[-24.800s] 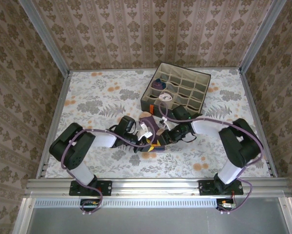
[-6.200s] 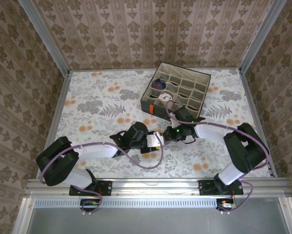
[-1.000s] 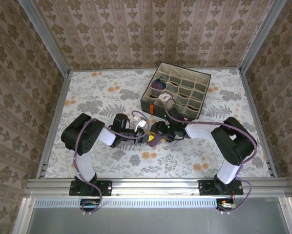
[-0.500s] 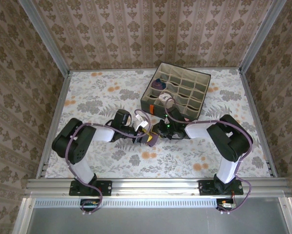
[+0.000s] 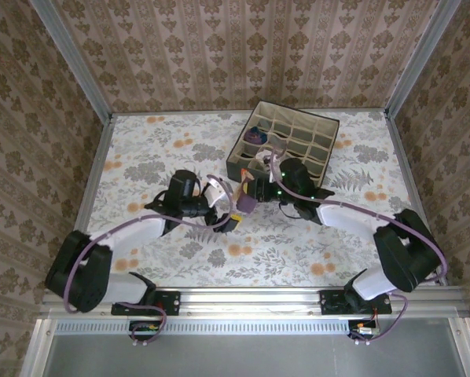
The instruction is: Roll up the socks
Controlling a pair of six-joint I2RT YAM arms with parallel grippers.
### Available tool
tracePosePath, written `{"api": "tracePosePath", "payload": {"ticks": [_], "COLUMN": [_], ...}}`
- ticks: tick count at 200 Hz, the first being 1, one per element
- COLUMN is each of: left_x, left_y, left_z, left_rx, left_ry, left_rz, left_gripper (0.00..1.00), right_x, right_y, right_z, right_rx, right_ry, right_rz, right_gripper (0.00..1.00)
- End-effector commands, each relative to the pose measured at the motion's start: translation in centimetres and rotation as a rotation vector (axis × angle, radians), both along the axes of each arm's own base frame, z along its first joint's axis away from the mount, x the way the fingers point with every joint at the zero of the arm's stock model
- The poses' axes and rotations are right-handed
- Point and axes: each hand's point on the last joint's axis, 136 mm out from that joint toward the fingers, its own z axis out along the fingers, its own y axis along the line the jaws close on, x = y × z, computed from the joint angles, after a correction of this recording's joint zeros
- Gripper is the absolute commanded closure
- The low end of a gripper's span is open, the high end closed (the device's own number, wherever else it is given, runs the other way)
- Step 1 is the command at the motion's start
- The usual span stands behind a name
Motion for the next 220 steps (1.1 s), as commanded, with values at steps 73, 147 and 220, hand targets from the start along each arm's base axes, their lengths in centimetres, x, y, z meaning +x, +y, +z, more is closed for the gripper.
{"api": "tracePosePath", "payload": {"ticks": [73,147,220], "left_x": [3.0,9.4,13.8], "left_y": [1.2,-1.8,-5.2], "left_z": [1.4,3.6,2.4], "left_rx": [-0.001,-0.011,0.052], "left_ry": [-0.046,0.105,0.147], "left_rz": [0.133,0.266,0.305], "left_gripper": [0.0,0.0,0.11], "right_x": [0.9,5.6,9.7], "right_y": [-8.6,-14.0,-14.5], "right_z": [7.9,7.4,4.9], "right_rx": [-0.111,-0.415,-0.425], "right_ry": [-0.342,-0.484,-0.458], "right_rz": [0.083,-0.049,-0.03], "right_gripper": [0.95,0.94,0.94]}}
